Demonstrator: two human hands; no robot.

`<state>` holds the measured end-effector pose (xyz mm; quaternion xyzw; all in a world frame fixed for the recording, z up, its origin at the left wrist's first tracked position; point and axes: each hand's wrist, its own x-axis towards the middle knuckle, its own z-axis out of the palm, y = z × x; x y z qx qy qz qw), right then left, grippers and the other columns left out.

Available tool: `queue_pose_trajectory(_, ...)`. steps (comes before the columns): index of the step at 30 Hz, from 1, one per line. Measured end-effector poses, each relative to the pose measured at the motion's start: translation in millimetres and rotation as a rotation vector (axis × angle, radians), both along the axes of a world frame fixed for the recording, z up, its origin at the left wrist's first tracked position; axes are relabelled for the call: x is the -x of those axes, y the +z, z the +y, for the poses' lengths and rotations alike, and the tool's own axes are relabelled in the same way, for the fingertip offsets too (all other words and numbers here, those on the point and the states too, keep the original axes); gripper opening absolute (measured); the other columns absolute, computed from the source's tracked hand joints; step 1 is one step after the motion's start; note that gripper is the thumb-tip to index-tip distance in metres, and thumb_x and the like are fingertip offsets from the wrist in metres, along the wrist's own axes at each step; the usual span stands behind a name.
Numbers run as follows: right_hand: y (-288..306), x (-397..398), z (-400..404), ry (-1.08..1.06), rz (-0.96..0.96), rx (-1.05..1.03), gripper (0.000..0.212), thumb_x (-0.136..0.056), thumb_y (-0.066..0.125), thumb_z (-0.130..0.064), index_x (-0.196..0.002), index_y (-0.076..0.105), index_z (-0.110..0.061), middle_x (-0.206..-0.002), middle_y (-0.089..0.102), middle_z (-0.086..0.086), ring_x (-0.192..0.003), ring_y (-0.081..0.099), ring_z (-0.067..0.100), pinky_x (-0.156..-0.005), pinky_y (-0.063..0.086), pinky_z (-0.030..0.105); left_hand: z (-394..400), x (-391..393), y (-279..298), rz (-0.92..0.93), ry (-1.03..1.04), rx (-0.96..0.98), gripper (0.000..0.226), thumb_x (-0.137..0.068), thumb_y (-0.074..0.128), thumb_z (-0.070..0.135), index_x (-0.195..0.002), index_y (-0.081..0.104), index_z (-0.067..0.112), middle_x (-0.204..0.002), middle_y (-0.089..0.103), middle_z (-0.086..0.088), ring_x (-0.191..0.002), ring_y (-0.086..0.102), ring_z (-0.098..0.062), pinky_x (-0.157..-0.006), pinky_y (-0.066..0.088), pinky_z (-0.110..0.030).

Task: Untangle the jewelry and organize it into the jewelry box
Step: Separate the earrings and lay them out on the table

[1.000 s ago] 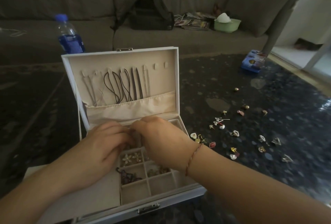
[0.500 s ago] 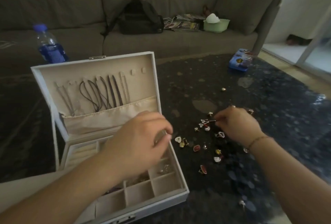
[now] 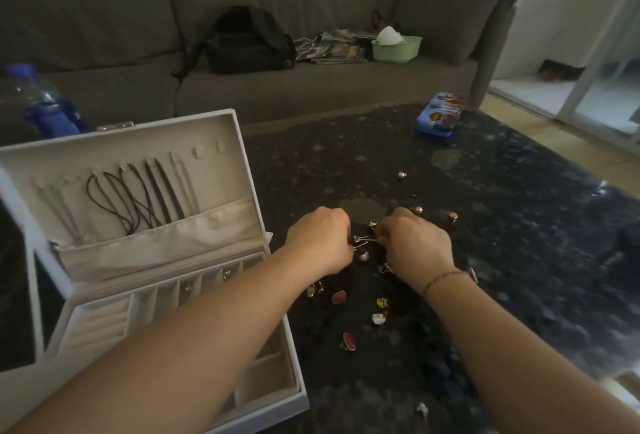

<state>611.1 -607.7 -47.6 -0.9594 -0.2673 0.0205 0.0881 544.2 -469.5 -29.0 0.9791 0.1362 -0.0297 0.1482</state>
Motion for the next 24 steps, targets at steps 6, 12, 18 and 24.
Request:
queue_pose_trajectory(6,2.1,3.3,-12.8,-0.098,0.069,-0.089,0.015,-0.094,0.057,-0.021,-0.104,0.06,-0.032,-0.11,0.052,-0.008,-0.096,0.056,0.014,-0.08,0.054,0.035,-8.7,-2.5,-1.8,-0.026,-0.02,-0.021,0.01,-0.092,0.066,0.025,-0.101,0.07,0.026,-0.099,0.066,0.003,-0.091,0.063,-0.018,-0.081,0.058,-0.038)
queue_pose_trajectory(12,11.9,8.4,-24.2,-0.201,0.357,-0.447,0.016,-0.1,0.05,-0.022,-0.089,0.056,-0.032,-0.103,0.06,-0.007,-0.083,0.054,0.005,-0.068,0.044,0.026,-0.8,6.4,14.1,-0.088,-0.014,0.238,0.003,-0.091,0.07,0.029,-0.092,0.073,0.028,-0.094,0.069,0.01,-0.09,0.064,-0.007,-0.082,0.053,-0.028)
queue_pose_trajectory(18,52.1,39.4,-20.9,-0.13,0.154,-0.521,0.009,-0.099,0.05,-0.03,-0.093,0.056,-0.034,-0.088,0.056,-0.015,-0.082,0.054,0.01,-0.067,0.038,0.029,31.5,88.5,65.6,-0.23,-0.002,0.7,0.005,-0.086,0.073,0.019,-0.087,0.073,0.015,-0.081,0.075,-0.001,-0.075,0.07,-0.01,-0.066,0.053,-0.021)
queue_pose_trajectory(24,70.4,105.1,3.1,0.184,0.278,-0.608,0.02,-0.096,0.057,-0.023,-0.077,0.059,-0.03,-0.067,0.061,-0.01,-0.062,0.056,-0.006,-0.052,0.04,0.009,61.8,191.1,75.0,-0.206,0.162,0.928,0.022,-0.075,0.07,0.015,-0.087,0.068,-0.003,-0.086,0.075,-0.017,-0.074,0.072,-0.021,-0.062,0.054,-0.024)
